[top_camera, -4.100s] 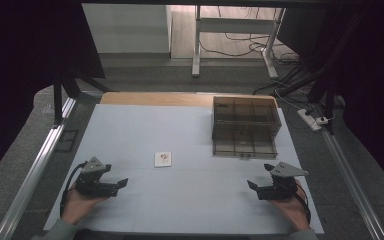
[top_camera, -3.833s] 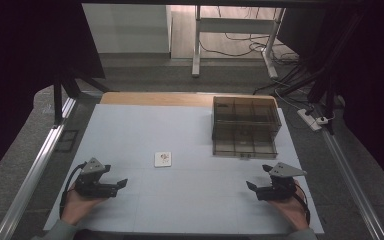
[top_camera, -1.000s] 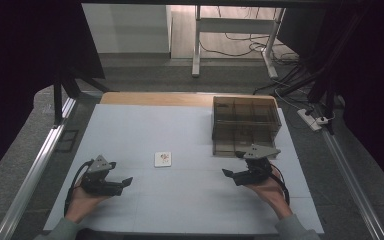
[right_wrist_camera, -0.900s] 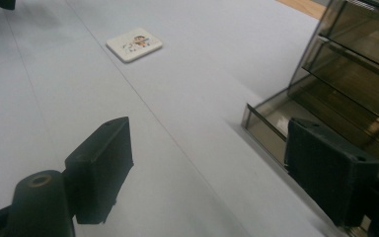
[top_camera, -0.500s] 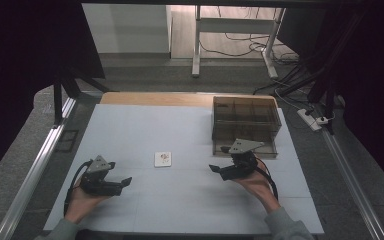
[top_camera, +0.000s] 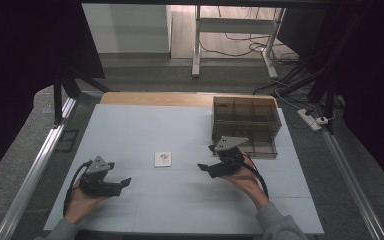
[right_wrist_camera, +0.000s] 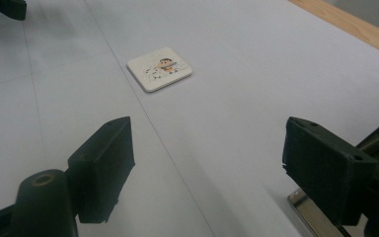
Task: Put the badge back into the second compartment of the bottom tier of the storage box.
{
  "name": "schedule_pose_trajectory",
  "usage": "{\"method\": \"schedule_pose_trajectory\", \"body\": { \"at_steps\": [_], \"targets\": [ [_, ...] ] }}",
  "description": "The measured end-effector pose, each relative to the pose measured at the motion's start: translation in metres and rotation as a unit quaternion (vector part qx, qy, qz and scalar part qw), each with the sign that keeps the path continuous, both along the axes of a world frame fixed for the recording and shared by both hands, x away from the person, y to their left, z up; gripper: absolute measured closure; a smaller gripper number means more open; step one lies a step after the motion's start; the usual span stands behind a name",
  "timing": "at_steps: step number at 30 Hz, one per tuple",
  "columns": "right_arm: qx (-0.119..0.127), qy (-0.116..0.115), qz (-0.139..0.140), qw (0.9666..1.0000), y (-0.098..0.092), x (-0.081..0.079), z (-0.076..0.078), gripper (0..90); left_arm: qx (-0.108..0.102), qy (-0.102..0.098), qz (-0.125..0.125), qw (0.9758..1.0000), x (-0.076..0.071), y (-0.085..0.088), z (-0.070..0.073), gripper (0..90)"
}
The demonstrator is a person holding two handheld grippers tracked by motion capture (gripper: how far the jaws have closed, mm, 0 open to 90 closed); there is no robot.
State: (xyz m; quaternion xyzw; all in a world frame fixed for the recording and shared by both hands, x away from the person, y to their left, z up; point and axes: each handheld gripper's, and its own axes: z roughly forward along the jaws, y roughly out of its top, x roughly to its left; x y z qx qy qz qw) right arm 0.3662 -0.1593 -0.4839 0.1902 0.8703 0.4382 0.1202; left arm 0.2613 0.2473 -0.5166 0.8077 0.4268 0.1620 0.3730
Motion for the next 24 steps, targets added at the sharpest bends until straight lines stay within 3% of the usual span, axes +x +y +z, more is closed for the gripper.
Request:
{"method": "schedule_pose_trajectory", "body": {
  "at_steps": [24],
  "targets": [
    [-0.008, 0.012, 0.025, 0.9996, 0.027, 0.010, -0.004, 19.7, 0.001, -0.002, -0.001, 1.0000, -0.001, 0.000, 0.000, 13.9]
  ]
}}
